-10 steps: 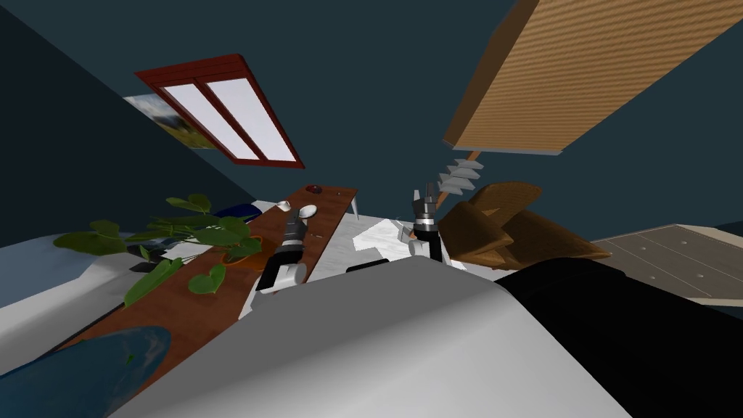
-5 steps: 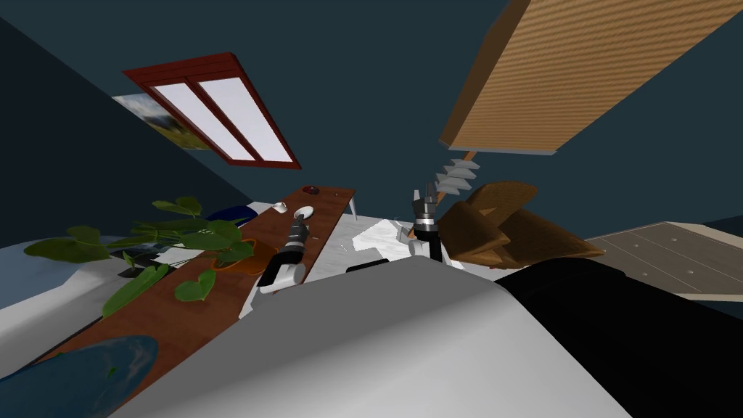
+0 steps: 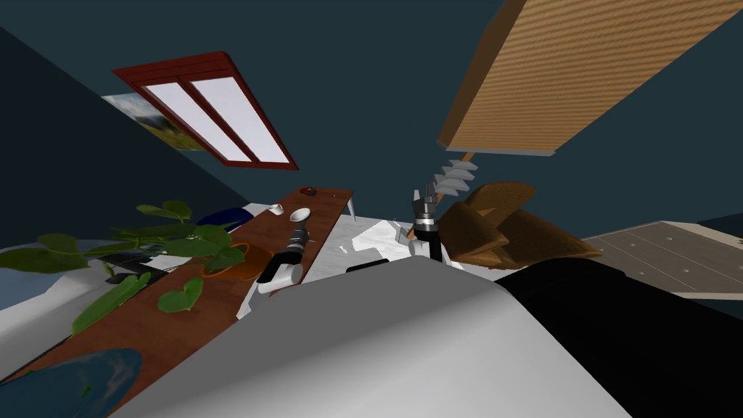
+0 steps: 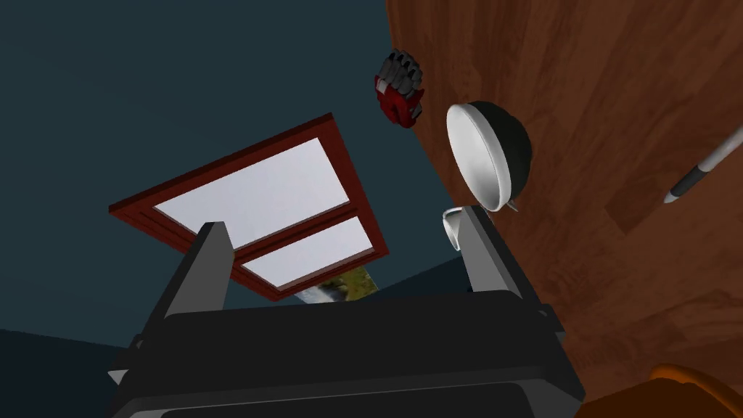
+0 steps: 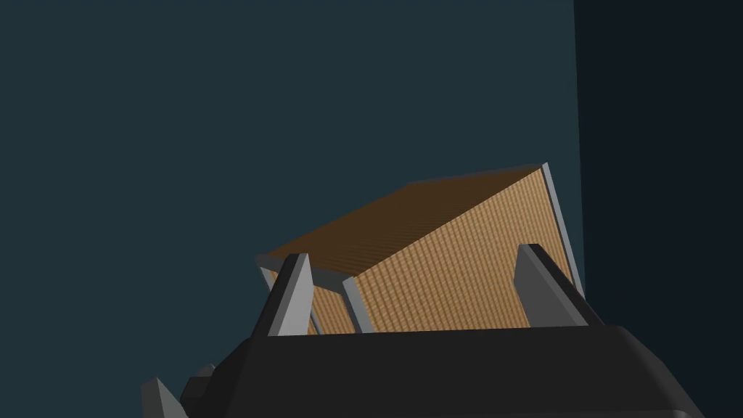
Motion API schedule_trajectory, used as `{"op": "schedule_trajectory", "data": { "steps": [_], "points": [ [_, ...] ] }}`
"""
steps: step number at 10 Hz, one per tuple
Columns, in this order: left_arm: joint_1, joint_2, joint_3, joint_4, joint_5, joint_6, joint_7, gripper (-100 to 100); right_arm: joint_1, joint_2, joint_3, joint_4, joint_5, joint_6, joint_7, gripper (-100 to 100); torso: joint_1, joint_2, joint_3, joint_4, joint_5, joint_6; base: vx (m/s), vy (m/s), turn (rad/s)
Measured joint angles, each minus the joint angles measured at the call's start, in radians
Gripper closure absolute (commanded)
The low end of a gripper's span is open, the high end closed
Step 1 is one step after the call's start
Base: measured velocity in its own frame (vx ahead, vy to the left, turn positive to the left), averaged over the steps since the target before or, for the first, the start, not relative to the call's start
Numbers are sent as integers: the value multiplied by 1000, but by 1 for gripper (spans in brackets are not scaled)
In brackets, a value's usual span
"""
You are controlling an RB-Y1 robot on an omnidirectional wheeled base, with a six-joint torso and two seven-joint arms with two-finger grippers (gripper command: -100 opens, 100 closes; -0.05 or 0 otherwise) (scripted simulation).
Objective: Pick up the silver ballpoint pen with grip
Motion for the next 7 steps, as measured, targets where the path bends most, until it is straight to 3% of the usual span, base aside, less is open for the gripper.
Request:
{"op": "schedule_trajectory", "data": {
  "steps": [3,7],
  "points": [
    [-4,5,4,37,5,68,-21,-100,0,0,0,0,0,0,0,0,1,0,0,0,0,0,47,-39,-6],
    [-20,52,15,120,28,177,-49,-100,0,0,0,0,0,0,0,0,0,-3,-2,-1,0,0,92,-51,15]
  ]
}}
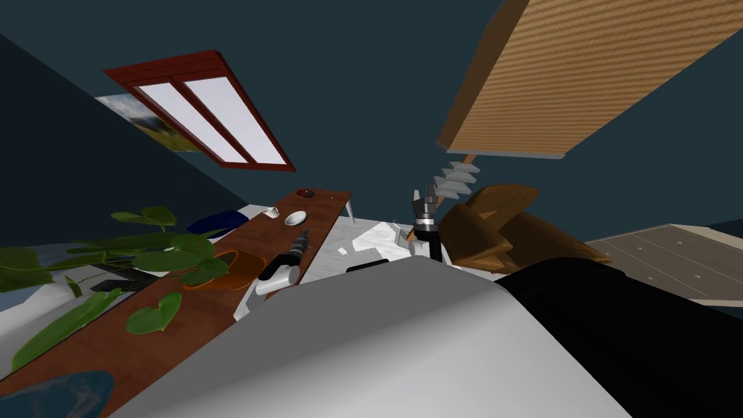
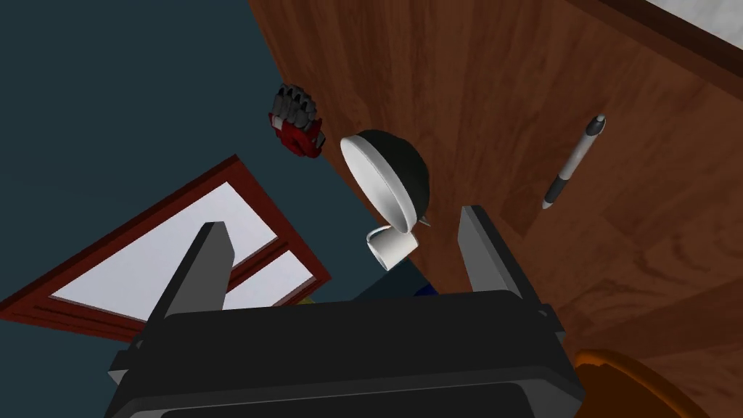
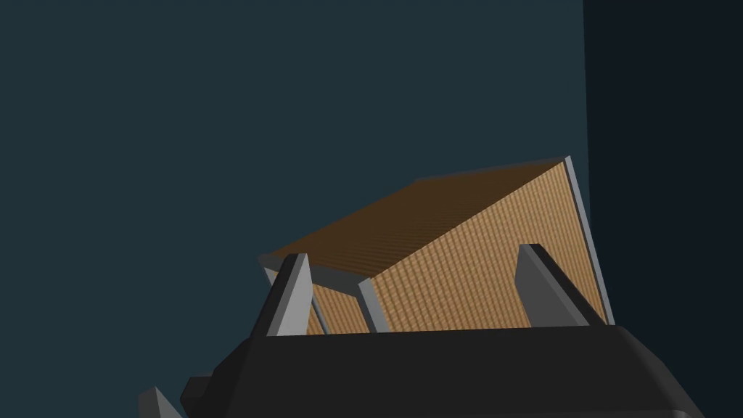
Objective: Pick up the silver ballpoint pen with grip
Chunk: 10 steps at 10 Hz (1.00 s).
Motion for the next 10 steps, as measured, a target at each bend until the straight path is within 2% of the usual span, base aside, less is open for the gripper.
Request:
{"op": "schedule_trajectory", "data": {
  "steps": [1,7,9,10],
  "points": [
    [-10,11,0,36,1,25,-11,-100,0,0,0,0,0,0,0,0,-1,-3,-1,-1,0,0,97,-42,12],
    [-20,45,1,136,-16,151,-58,-100,0,0,0,0,0,0,0,0,0,-2,-1,-1,0,0,100,-38,31],
    [-46,72,-1,201,-23,197,-76,-100,0,0,0,0,0,0,0,0,-1,-3,-2,-1,0,0,153,-55,72],
    [-38,83,-2,216,-33,225,-86,-100,0,0,0,0,0,0,0,0,0,-5,-3,-1,0,0,189,-52,89]
  ]
}}
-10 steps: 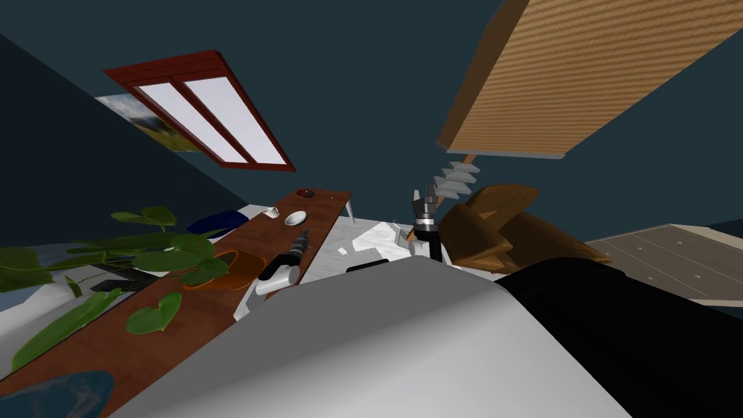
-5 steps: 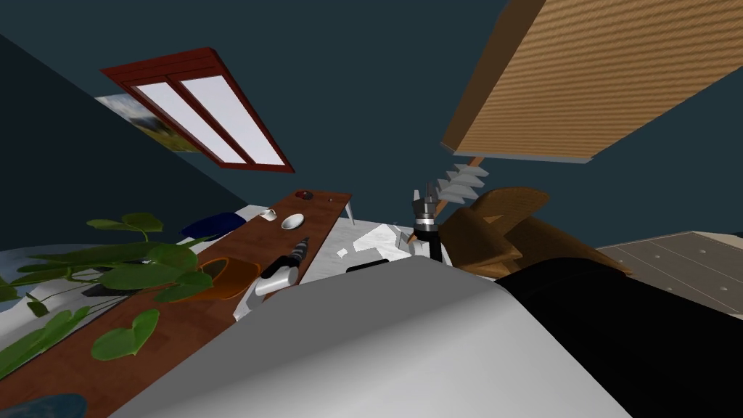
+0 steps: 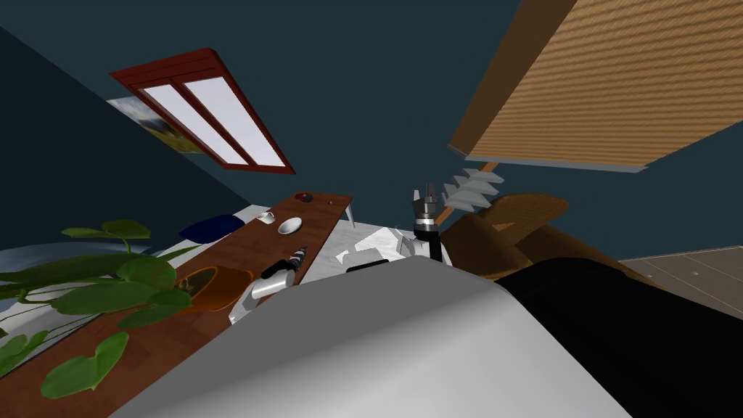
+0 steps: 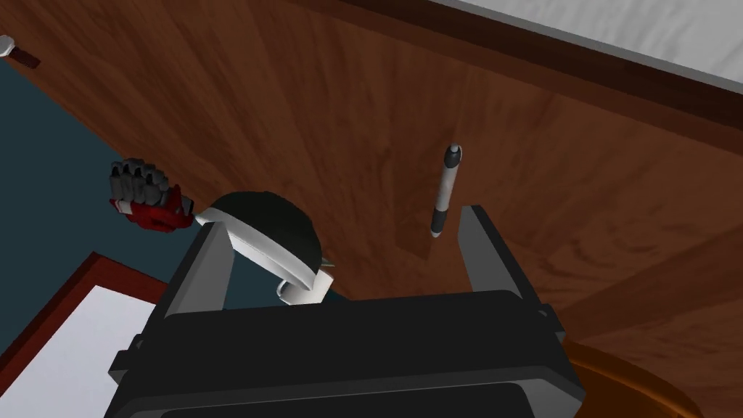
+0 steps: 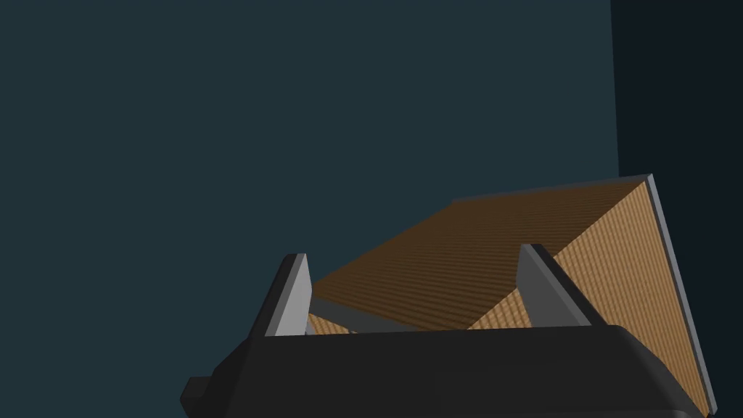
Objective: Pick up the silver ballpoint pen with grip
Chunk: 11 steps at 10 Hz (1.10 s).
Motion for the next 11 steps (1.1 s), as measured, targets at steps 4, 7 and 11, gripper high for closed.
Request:
{"op": "schedule_trajectory", "data": {
  "steps": [4,7,11],
  "points": [
    [-14,80,-5,105,-6,99,-46,-100,0,0,0,0,0,0,0,0,-1,-2,-1,-1,0,0,189,-54,67],
    [-13,136,-7,157,-14,172,-75,-100,0,0,0,0,0,0,0,0,0,2,1,0,0,0,123,-50,53],
    [-26,167,-14,222,-32,217,-96,0,0,0,0,0,0,0,0,0,3,6,3,1,1,1,71,-14,22]
  ]
}}
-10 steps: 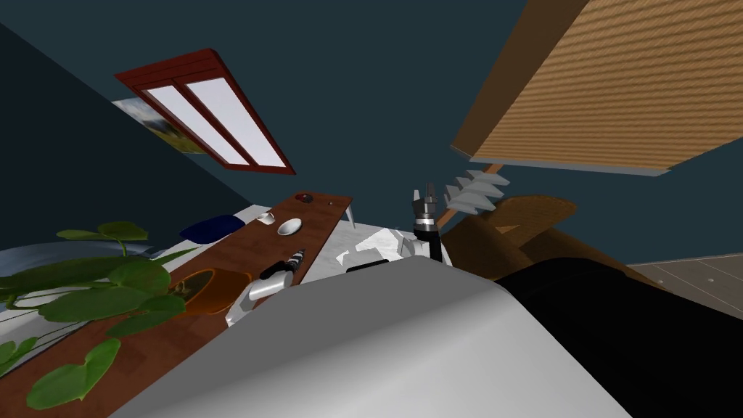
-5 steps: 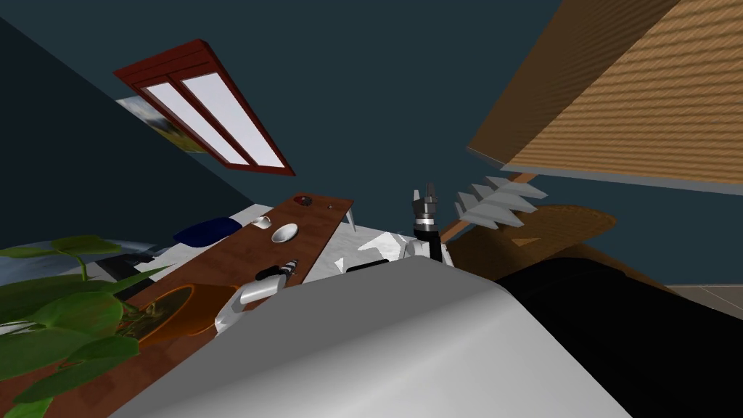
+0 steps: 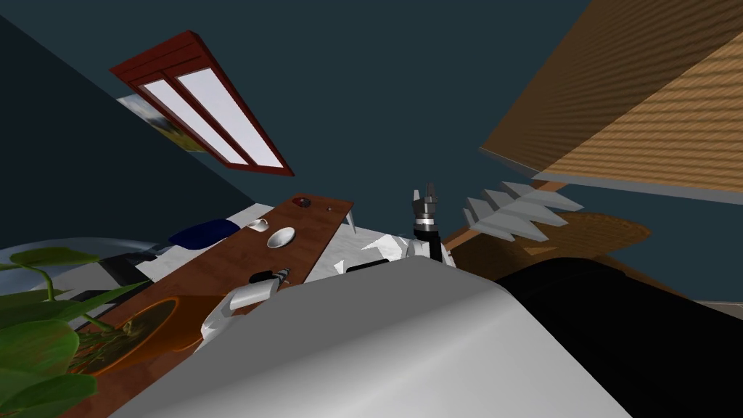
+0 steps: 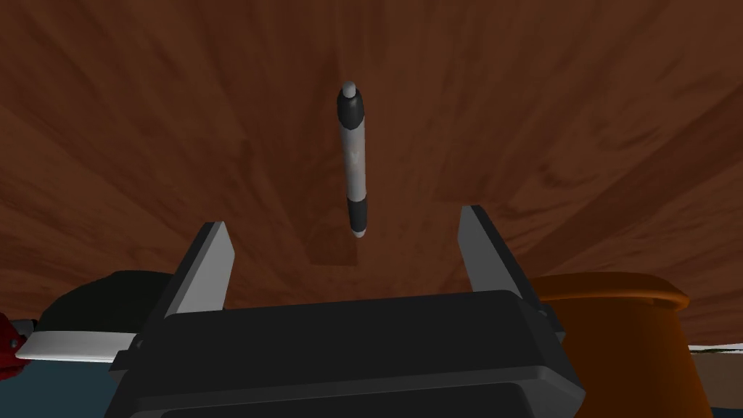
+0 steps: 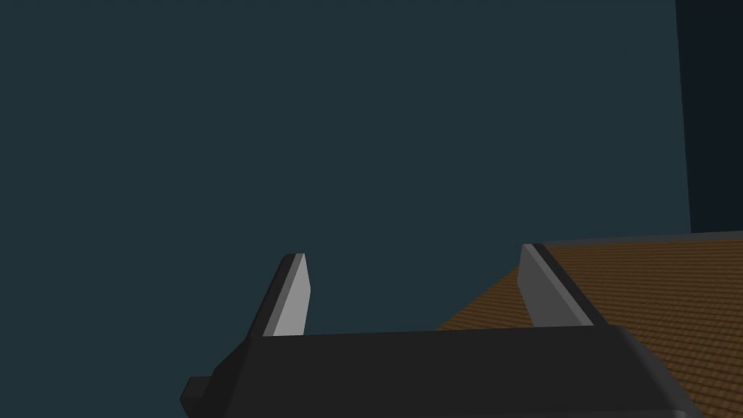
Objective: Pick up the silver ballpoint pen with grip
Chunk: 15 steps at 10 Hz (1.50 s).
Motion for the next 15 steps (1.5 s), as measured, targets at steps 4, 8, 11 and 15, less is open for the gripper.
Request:
{"op": "schedule_trajectory", "data": {
  "steps": [4,8,11,15],
  "points": [
    [-30,-14,-3,55,-17,-20,13,-100,0,0,0,0,0,0,0,0,3,7,4,2,1,0,-30,26,-73],
    [-68,-34,-8,127,-44,-47,34,-100,0,0,0,0,0,0,0,0,2,7,4,2,1,0,-30,23,-49],
    [-68,-34,-7,129,-45,-47,35,100,0,0,0,0,0,0,0,0,1,5,3,2,1,1,-1,1,5],
    [-69,-34,-7,129,-45,-47,35,100,0,0,0,0,0,0,0,0,1,5,3,1,1,0,9,-5,25]
  ]
}}
